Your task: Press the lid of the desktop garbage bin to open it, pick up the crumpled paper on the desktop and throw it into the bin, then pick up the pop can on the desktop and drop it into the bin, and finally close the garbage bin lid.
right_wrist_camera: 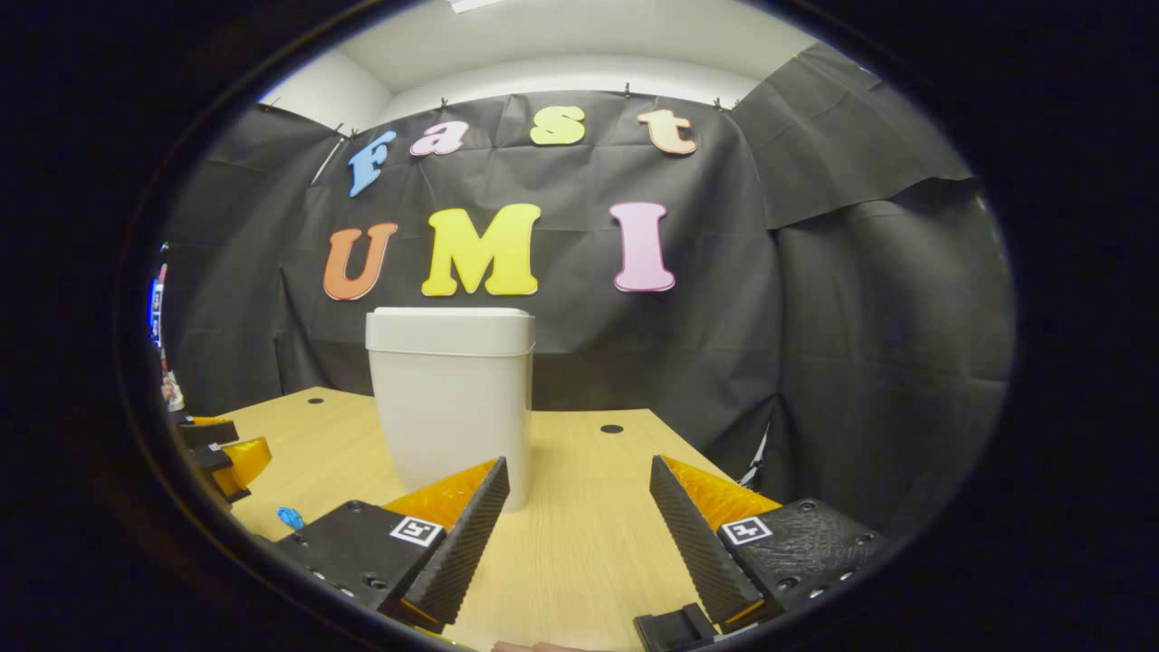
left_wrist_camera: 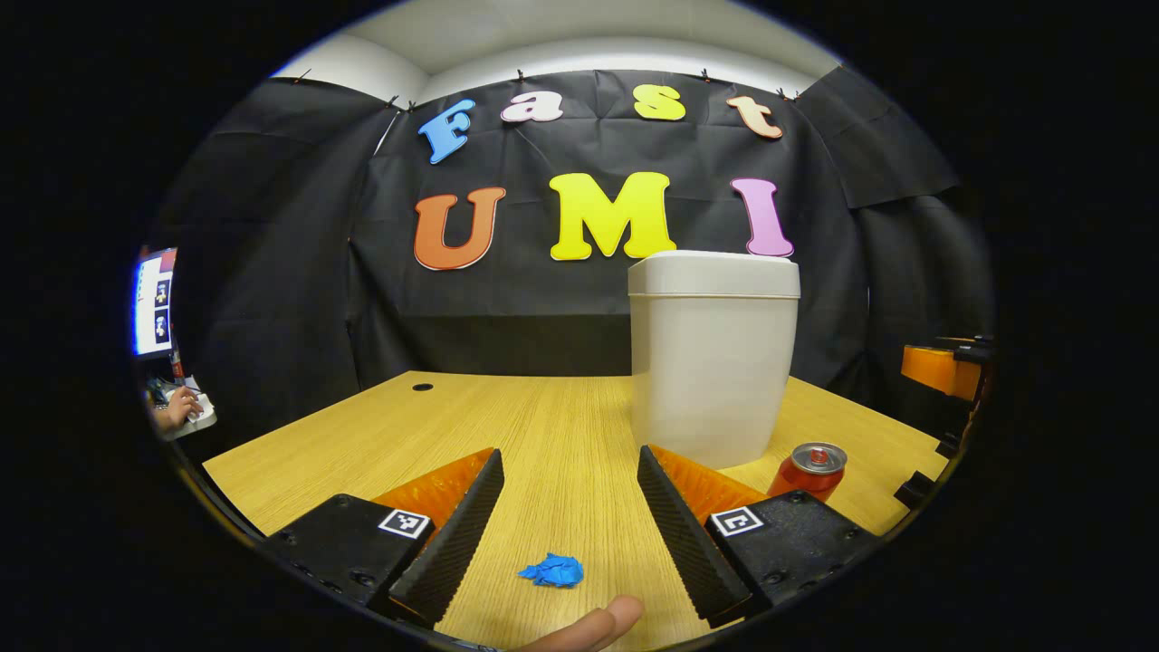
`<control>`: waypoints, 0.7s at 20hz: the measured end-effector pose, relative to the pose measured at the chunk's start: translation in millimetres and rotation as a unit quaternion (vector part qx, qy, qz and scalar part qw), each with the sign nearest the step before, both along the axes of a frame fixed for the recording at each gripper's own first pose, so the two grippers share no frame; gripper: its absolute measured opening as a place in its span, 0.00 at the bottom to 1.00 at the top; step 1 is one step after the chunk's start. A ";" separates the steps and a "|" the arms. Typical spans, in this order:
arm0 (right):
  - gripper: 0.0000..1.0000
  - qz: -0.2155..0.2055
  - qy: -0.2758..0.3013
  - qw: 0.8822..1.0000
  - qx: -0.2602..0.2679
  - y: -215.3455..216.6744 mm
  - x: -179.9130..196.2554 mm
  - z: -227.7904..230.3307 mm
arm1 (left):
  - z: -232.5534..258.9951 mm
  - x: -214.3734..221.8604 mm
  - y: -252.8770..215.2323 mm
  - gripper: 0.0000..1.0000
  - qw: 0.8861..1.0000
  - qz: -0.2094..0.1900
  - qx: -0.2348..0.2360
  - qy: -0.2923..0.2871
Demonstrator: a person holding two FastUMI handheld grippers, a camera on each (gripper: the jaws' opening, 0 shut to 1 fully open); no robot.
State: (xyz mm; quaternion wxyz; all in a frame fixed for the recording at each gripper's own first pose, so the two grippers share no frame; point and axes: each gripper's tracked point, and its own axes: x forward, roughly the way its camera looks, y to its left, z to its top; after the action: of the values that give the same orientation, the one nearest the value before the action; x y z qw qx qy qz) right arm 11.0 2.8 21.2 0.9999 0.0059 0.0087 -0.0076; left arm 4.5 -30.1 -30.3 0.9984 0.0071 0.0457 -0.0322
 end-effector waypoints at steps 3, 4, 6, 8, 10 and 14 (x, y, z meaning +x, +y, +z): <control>0.95 0.006 -0.004 1.000 0.018 3.8 12.9 17.4 | -1.7 -3.8 0.3 0.96 1.000 -0.002 0.003 0.002; 0.94 0.014 -0.005 1.000 0.024 7.7 18.7 24.1 | -1.3 -4.4 0.3 0.96 1.000 -0.001 0.003 0.003; 0.80 0.018 -0.014 0.999 0.033 10.5 29.0 43.7 | 0.1 -4.7 2.7 0.96 1.000 0.000 0.004 0.002; 0.62 0.023 -0.023 0.999 0.032 15.2 40.6 61.7 | 2.7 -4.6 7.2 0.96 1.000 0.003 0.002 0.000; 0.46 0.026 -0.025 0.999 0.022 23.1 54.9 77.1 | 2.7 -3.8 13.2 0.96 1.000 0.007 -0.003 0.002; 0.02 0.045 -0.035 0.998 0.003 42.7 82.4 109.5 | 1.8 -1.5 25.5 0.96 1.000 0.014 -0.008 0.006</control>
State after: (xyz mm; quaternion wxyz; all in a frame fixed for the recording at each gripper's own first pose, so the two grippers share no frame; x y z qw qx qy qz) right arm 93.4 45.5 130.7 0.9989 0.0085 -0.0263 0.0373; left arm 3.0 -4.6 -28.4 0.9985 -0.0019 0.0513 -0.0190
